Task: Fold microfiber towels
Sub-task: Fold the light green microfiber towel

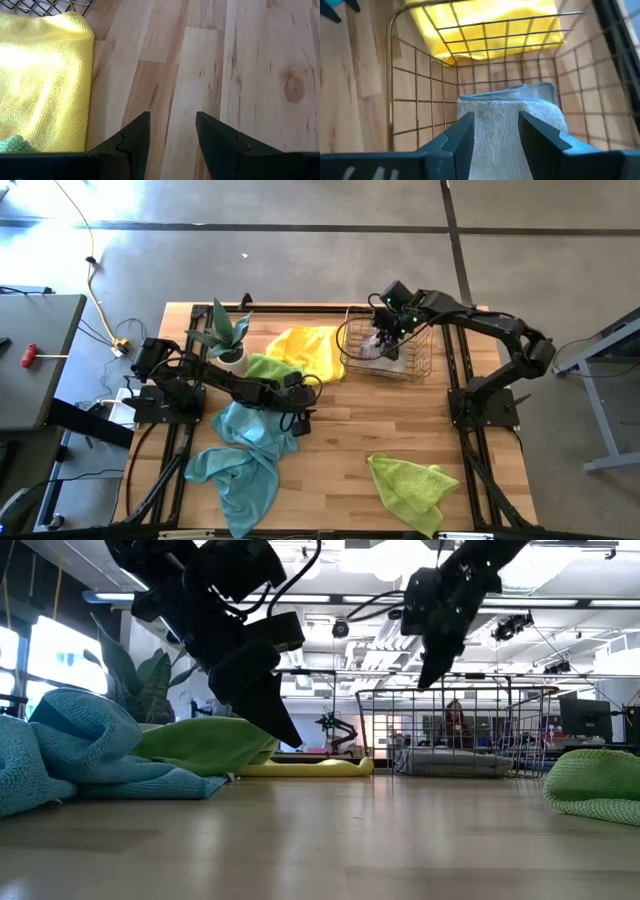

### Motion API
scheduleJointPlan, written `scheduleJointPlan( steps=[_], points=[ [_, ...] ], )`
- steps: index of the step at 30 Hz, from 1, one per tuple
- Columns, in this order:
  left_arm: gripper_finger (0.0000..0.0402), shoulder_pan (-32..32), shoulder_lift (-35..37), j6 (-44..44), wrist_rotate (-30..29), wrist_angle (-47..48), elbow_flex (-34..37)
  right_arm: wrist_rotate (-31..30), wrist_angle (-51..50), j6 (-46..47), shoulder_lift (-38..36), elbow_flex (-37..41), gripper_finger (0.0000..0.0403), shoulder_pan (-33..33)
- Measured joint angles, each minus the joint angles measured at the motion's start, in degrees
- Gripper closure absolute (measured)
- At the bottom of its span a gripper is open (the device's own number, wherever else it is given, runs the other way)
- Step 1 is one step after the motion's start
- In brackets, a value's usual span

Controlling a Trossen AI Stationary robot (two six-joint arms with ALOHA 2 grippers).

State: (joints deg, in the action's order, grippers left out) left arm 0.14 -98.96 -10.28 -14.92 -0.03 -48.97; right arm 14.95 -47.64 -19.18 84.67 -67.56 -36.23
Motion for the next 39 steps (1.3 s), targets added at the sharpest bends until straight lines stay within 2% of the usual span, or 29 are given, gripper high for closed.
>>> scheduleJointPlan(
  steps=[4,8,12,20,28,35,39],
  points=[
    [0.0252,-0.11,0.0,0.01,1.02,0.0,0.0,-0.03,-7.19,5.65,0.0,-4.04,0.0258,1.25],
    [0.0252,-0.11,0.0,0.01,2.36,0.0,0.0,0.21,-14.06,11.13,-0.02,-5.58,0.0258,5.66],
    [0.0252,-0.11,0.0,0.0,2.38,-0.3,0.01,2.94,-19.62,15.68,-0.02,-5.58,0.0258,12.84],
    [0.0252,-0.29,0.0,-0.03,2.39,-1.76,0.0,1.89,-22.71,25.63,-0.02,-5.56,0.0258,30.57],
    [0.0252,-2.99,-0.02,-0.04,2.4,-5.09,0.0,-5.58,-17.56,50.8,-0.02,-1.31,0.0258,50.13],
    [0.0252,-6.73,-0.02,-2.43,2.47,-11.07,0.0,-4.02,-15.96,78.87,-0.02,3.84,0.0258,65.12],
    [0.0252,-8.92,-0.02,-2.58,2.45,-14.08,0.0,-5.55,-10.61,89.83,-0.02,5.45,0.0258,71.48]
  ],
)
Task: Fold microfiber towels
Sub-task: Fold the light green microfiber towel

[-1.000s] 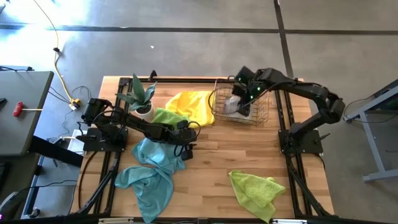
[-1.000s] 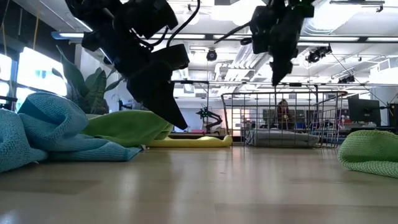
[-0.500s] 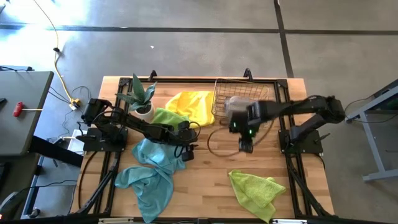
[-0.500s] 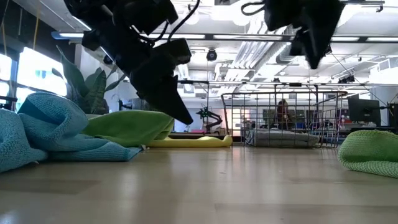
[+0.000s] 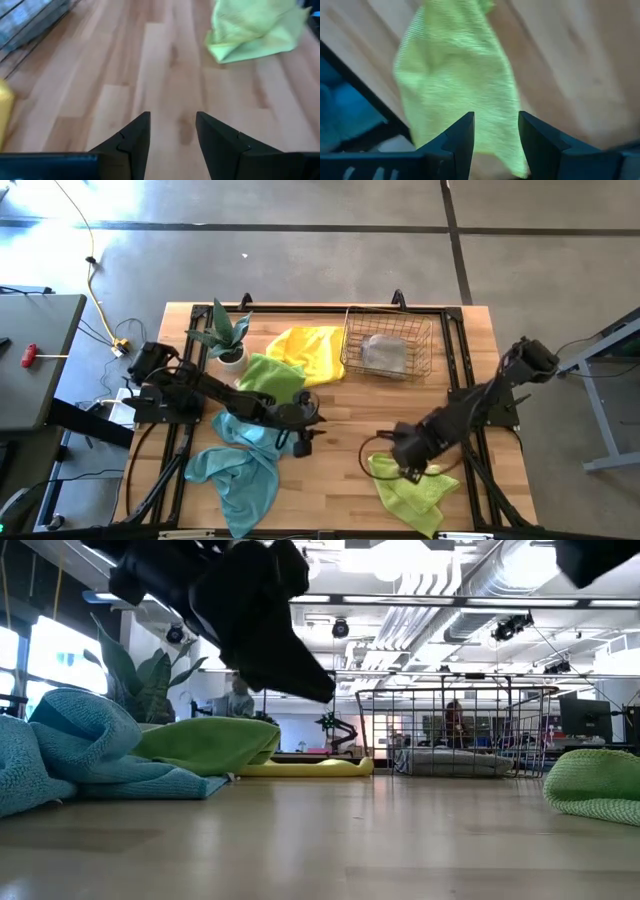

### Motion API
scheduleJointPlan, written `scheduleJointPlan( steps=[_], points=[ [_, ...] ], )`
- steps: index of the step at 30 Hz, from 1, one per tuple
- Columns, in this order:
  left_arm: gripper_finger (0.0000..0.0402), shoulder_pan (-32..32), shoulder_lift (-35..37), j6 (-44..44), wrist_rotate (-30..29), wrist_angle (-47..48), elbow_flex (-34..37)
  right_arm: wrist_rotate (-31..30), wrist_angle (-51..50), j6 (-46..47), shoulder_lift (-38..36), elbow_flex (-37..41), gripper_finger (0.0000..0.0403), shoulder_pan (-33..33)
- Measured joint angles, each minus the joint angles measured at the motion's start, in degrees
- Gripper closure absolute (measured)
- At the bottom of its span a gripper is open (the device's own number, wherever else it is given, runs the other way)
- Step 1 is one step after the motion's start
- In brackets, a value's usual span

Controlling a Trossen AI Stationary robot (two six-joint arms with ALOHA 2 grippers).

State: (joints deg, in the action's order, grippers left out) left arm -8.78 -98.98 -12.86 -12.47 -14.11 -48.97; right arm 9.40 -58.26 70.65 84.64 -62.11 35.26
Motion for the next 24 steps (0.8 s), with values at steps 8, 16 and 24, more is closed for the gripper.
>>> scheduleJointPlan(
  steps=[8,16,24],
  points=[
    [0.0252,-3.71,0.0,-2.08,-0.09,-1.97,0.0,-4.26,20.0,13.48,0.0,6.04,0.0258,8.56],
    [0.0252,-6.31,0.0,-5.0,-0.59,-5.24,-0.02,-8.67,29.46,16.84,0.88,7.59,0.0258,13.87],
    [0.0252,-7.76,0.0,-5.01,-2.35,-6.87,0.0,-6.69,37.67,16.83,8.87,7.04,0.0258,17.94]
  ],
)
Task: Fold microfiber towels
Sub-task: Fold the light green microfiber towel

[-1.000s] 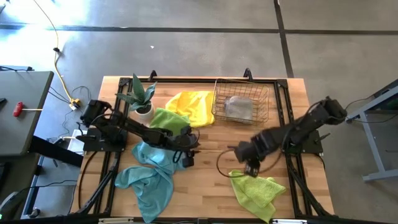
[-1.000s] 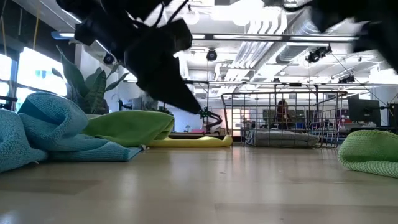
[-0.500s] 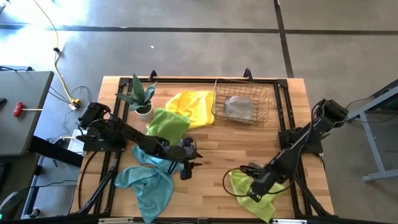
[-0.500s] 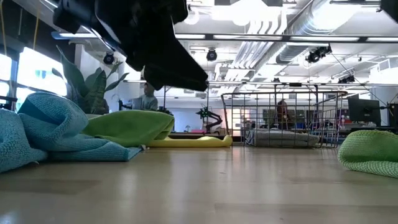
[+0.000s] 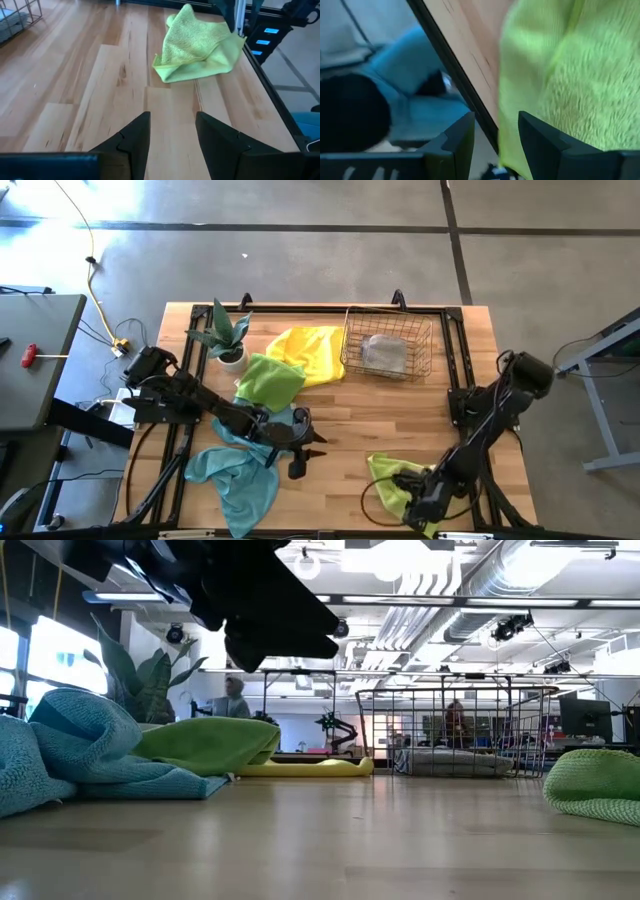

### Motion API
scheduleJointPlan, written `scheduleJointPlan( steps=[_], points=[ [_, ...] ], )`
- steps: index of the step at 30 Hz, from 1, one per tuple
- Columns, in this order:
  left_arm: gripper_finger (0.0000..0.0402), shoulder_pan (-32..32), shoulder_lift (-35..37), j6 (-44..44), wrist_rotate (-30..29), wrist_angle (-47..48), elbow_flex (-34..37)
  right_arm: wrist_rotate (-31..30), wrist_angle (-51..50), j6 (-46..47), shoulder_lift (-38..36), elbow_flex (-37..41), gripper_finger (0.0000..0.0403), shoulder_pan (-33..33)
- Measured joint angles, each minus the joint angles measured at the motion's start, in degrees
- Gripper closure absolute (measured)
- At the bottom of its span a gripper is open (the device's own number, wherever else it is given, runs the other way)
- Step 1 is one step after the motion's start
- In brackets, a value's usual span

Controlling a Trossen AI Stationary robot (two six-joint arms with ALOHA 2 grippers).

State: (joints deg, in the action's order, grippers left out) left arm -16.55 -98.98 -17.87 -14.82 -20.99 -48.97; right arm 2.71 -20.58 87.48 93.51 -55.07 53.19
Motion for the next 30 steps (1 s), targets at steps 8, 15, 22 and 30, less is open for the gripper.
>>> scheduleJointPlan(
  steps=[8,15,22,30],
  points=[
    [0.0252,-0.04,0.0,-0.14,-0.79,0.01,0.0,2.12,-6.75,-1.04,6.05,-4.46,0.0258,1.21],
    [0.0252,-0.03,0.0,-0.22,-0.79,0.01,0.0,1.59,-21.41,-3.26,7.15,-8.67,0.0258,1.24],
    [0.0252,-0.03,0.0,-1.01,-0.79,0.08,0.0,0.63,-27.77,-4.04,7.13,-10.33,0.0258,1.24],
    [0.0252,0.01,0.0,-1.01,-0.79,0.11,0.0,-1.19,-33.79,-3.98,7.13,-10.34,0.0258,1.24]
  ],
)
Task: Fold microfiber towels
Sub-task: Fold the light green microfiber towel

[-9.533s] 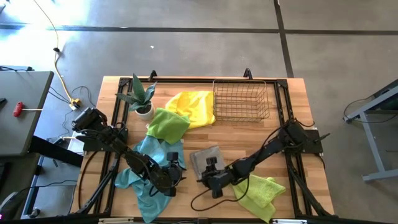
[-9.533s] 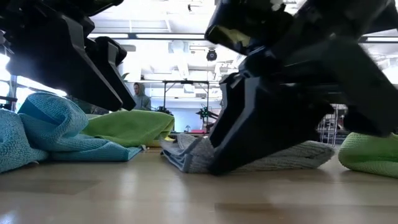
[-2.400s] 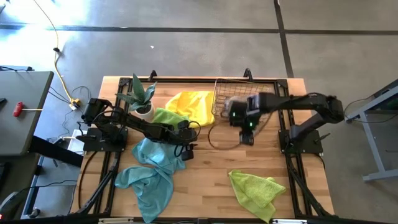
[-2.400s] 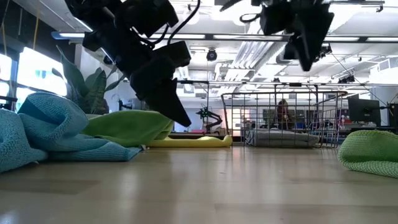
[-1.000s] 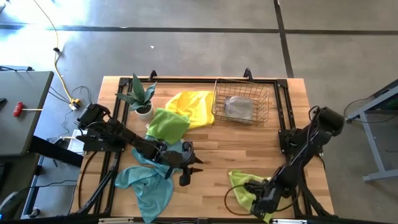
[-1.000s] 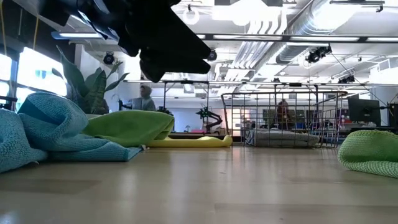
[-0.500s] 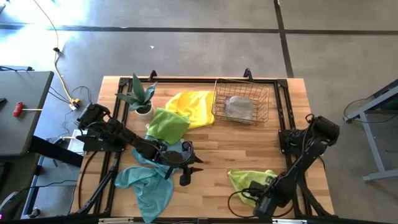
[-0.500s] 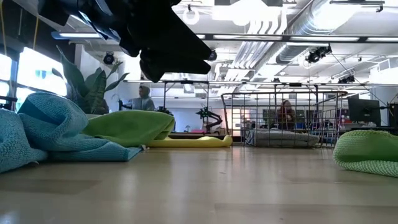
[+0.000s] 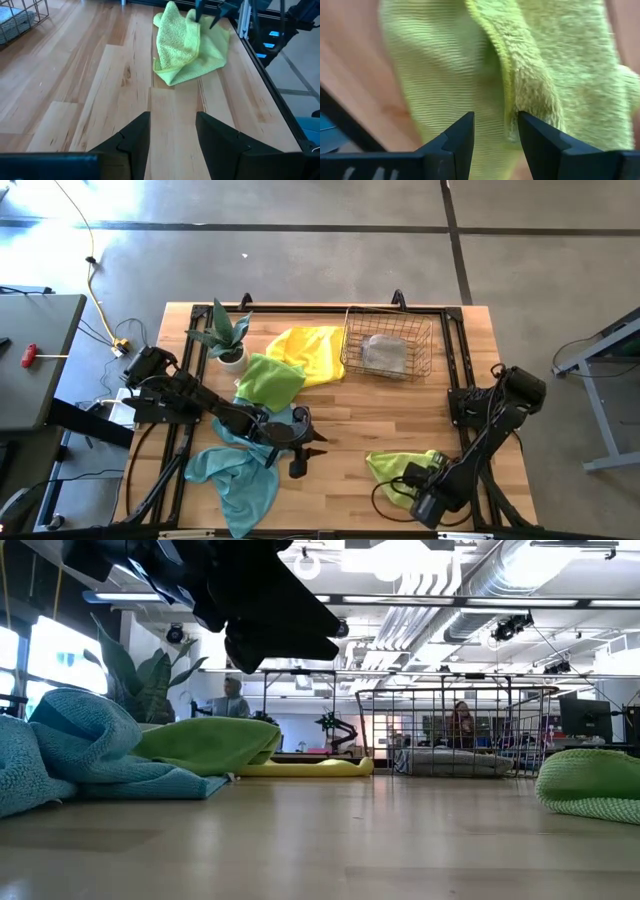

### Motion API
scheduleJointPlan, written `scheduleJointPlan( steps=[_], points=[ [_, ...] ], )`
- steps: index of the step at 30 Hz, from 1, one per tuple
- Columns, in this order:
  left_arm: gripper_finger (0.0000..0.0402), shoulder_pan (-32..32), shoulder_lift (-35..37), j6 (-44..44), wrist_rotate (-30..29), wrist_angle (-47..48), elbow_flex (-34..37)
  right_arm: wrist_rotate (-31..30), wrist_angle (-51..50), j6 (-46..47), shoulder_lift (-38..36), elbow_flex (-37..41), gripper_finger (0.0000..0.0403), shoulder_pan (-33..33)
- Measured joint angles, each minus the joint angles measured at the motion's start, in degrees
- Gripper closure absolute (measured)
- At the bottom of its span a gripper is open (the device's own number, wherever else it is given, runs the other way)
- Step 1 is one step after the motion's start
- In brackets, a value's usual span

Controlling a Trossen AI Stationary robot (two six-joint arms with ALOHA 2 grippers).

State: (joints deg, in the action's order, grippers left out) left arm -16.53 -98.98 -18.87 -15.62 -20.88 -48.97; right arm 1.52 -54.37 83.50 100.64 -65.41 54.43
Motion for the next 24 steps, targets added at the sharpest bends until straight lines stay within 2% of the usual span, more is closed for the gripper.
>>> scheduleJointPlan(
  steps=[8,18,24],
  points=[
    [0.0252,0.0,0.0,0.0,0.0,0.02,0.0,1.88,-2.19,-2.97,-0.07,-1.16,0.0258,-0.04],
    [0.0252,0.0,0.0,-0.02,0.0,0.02,0.0,-7.04,-6.44,-3.01,-0.13,-1.92,0.0258,-0.09],
    [0.0252,0.0,0.0,-0.02,0.0,0.02,0.0,-6.93,-6.2,-3.01,-0.13,-1.92,0.0258,-0.09]
  ],
)
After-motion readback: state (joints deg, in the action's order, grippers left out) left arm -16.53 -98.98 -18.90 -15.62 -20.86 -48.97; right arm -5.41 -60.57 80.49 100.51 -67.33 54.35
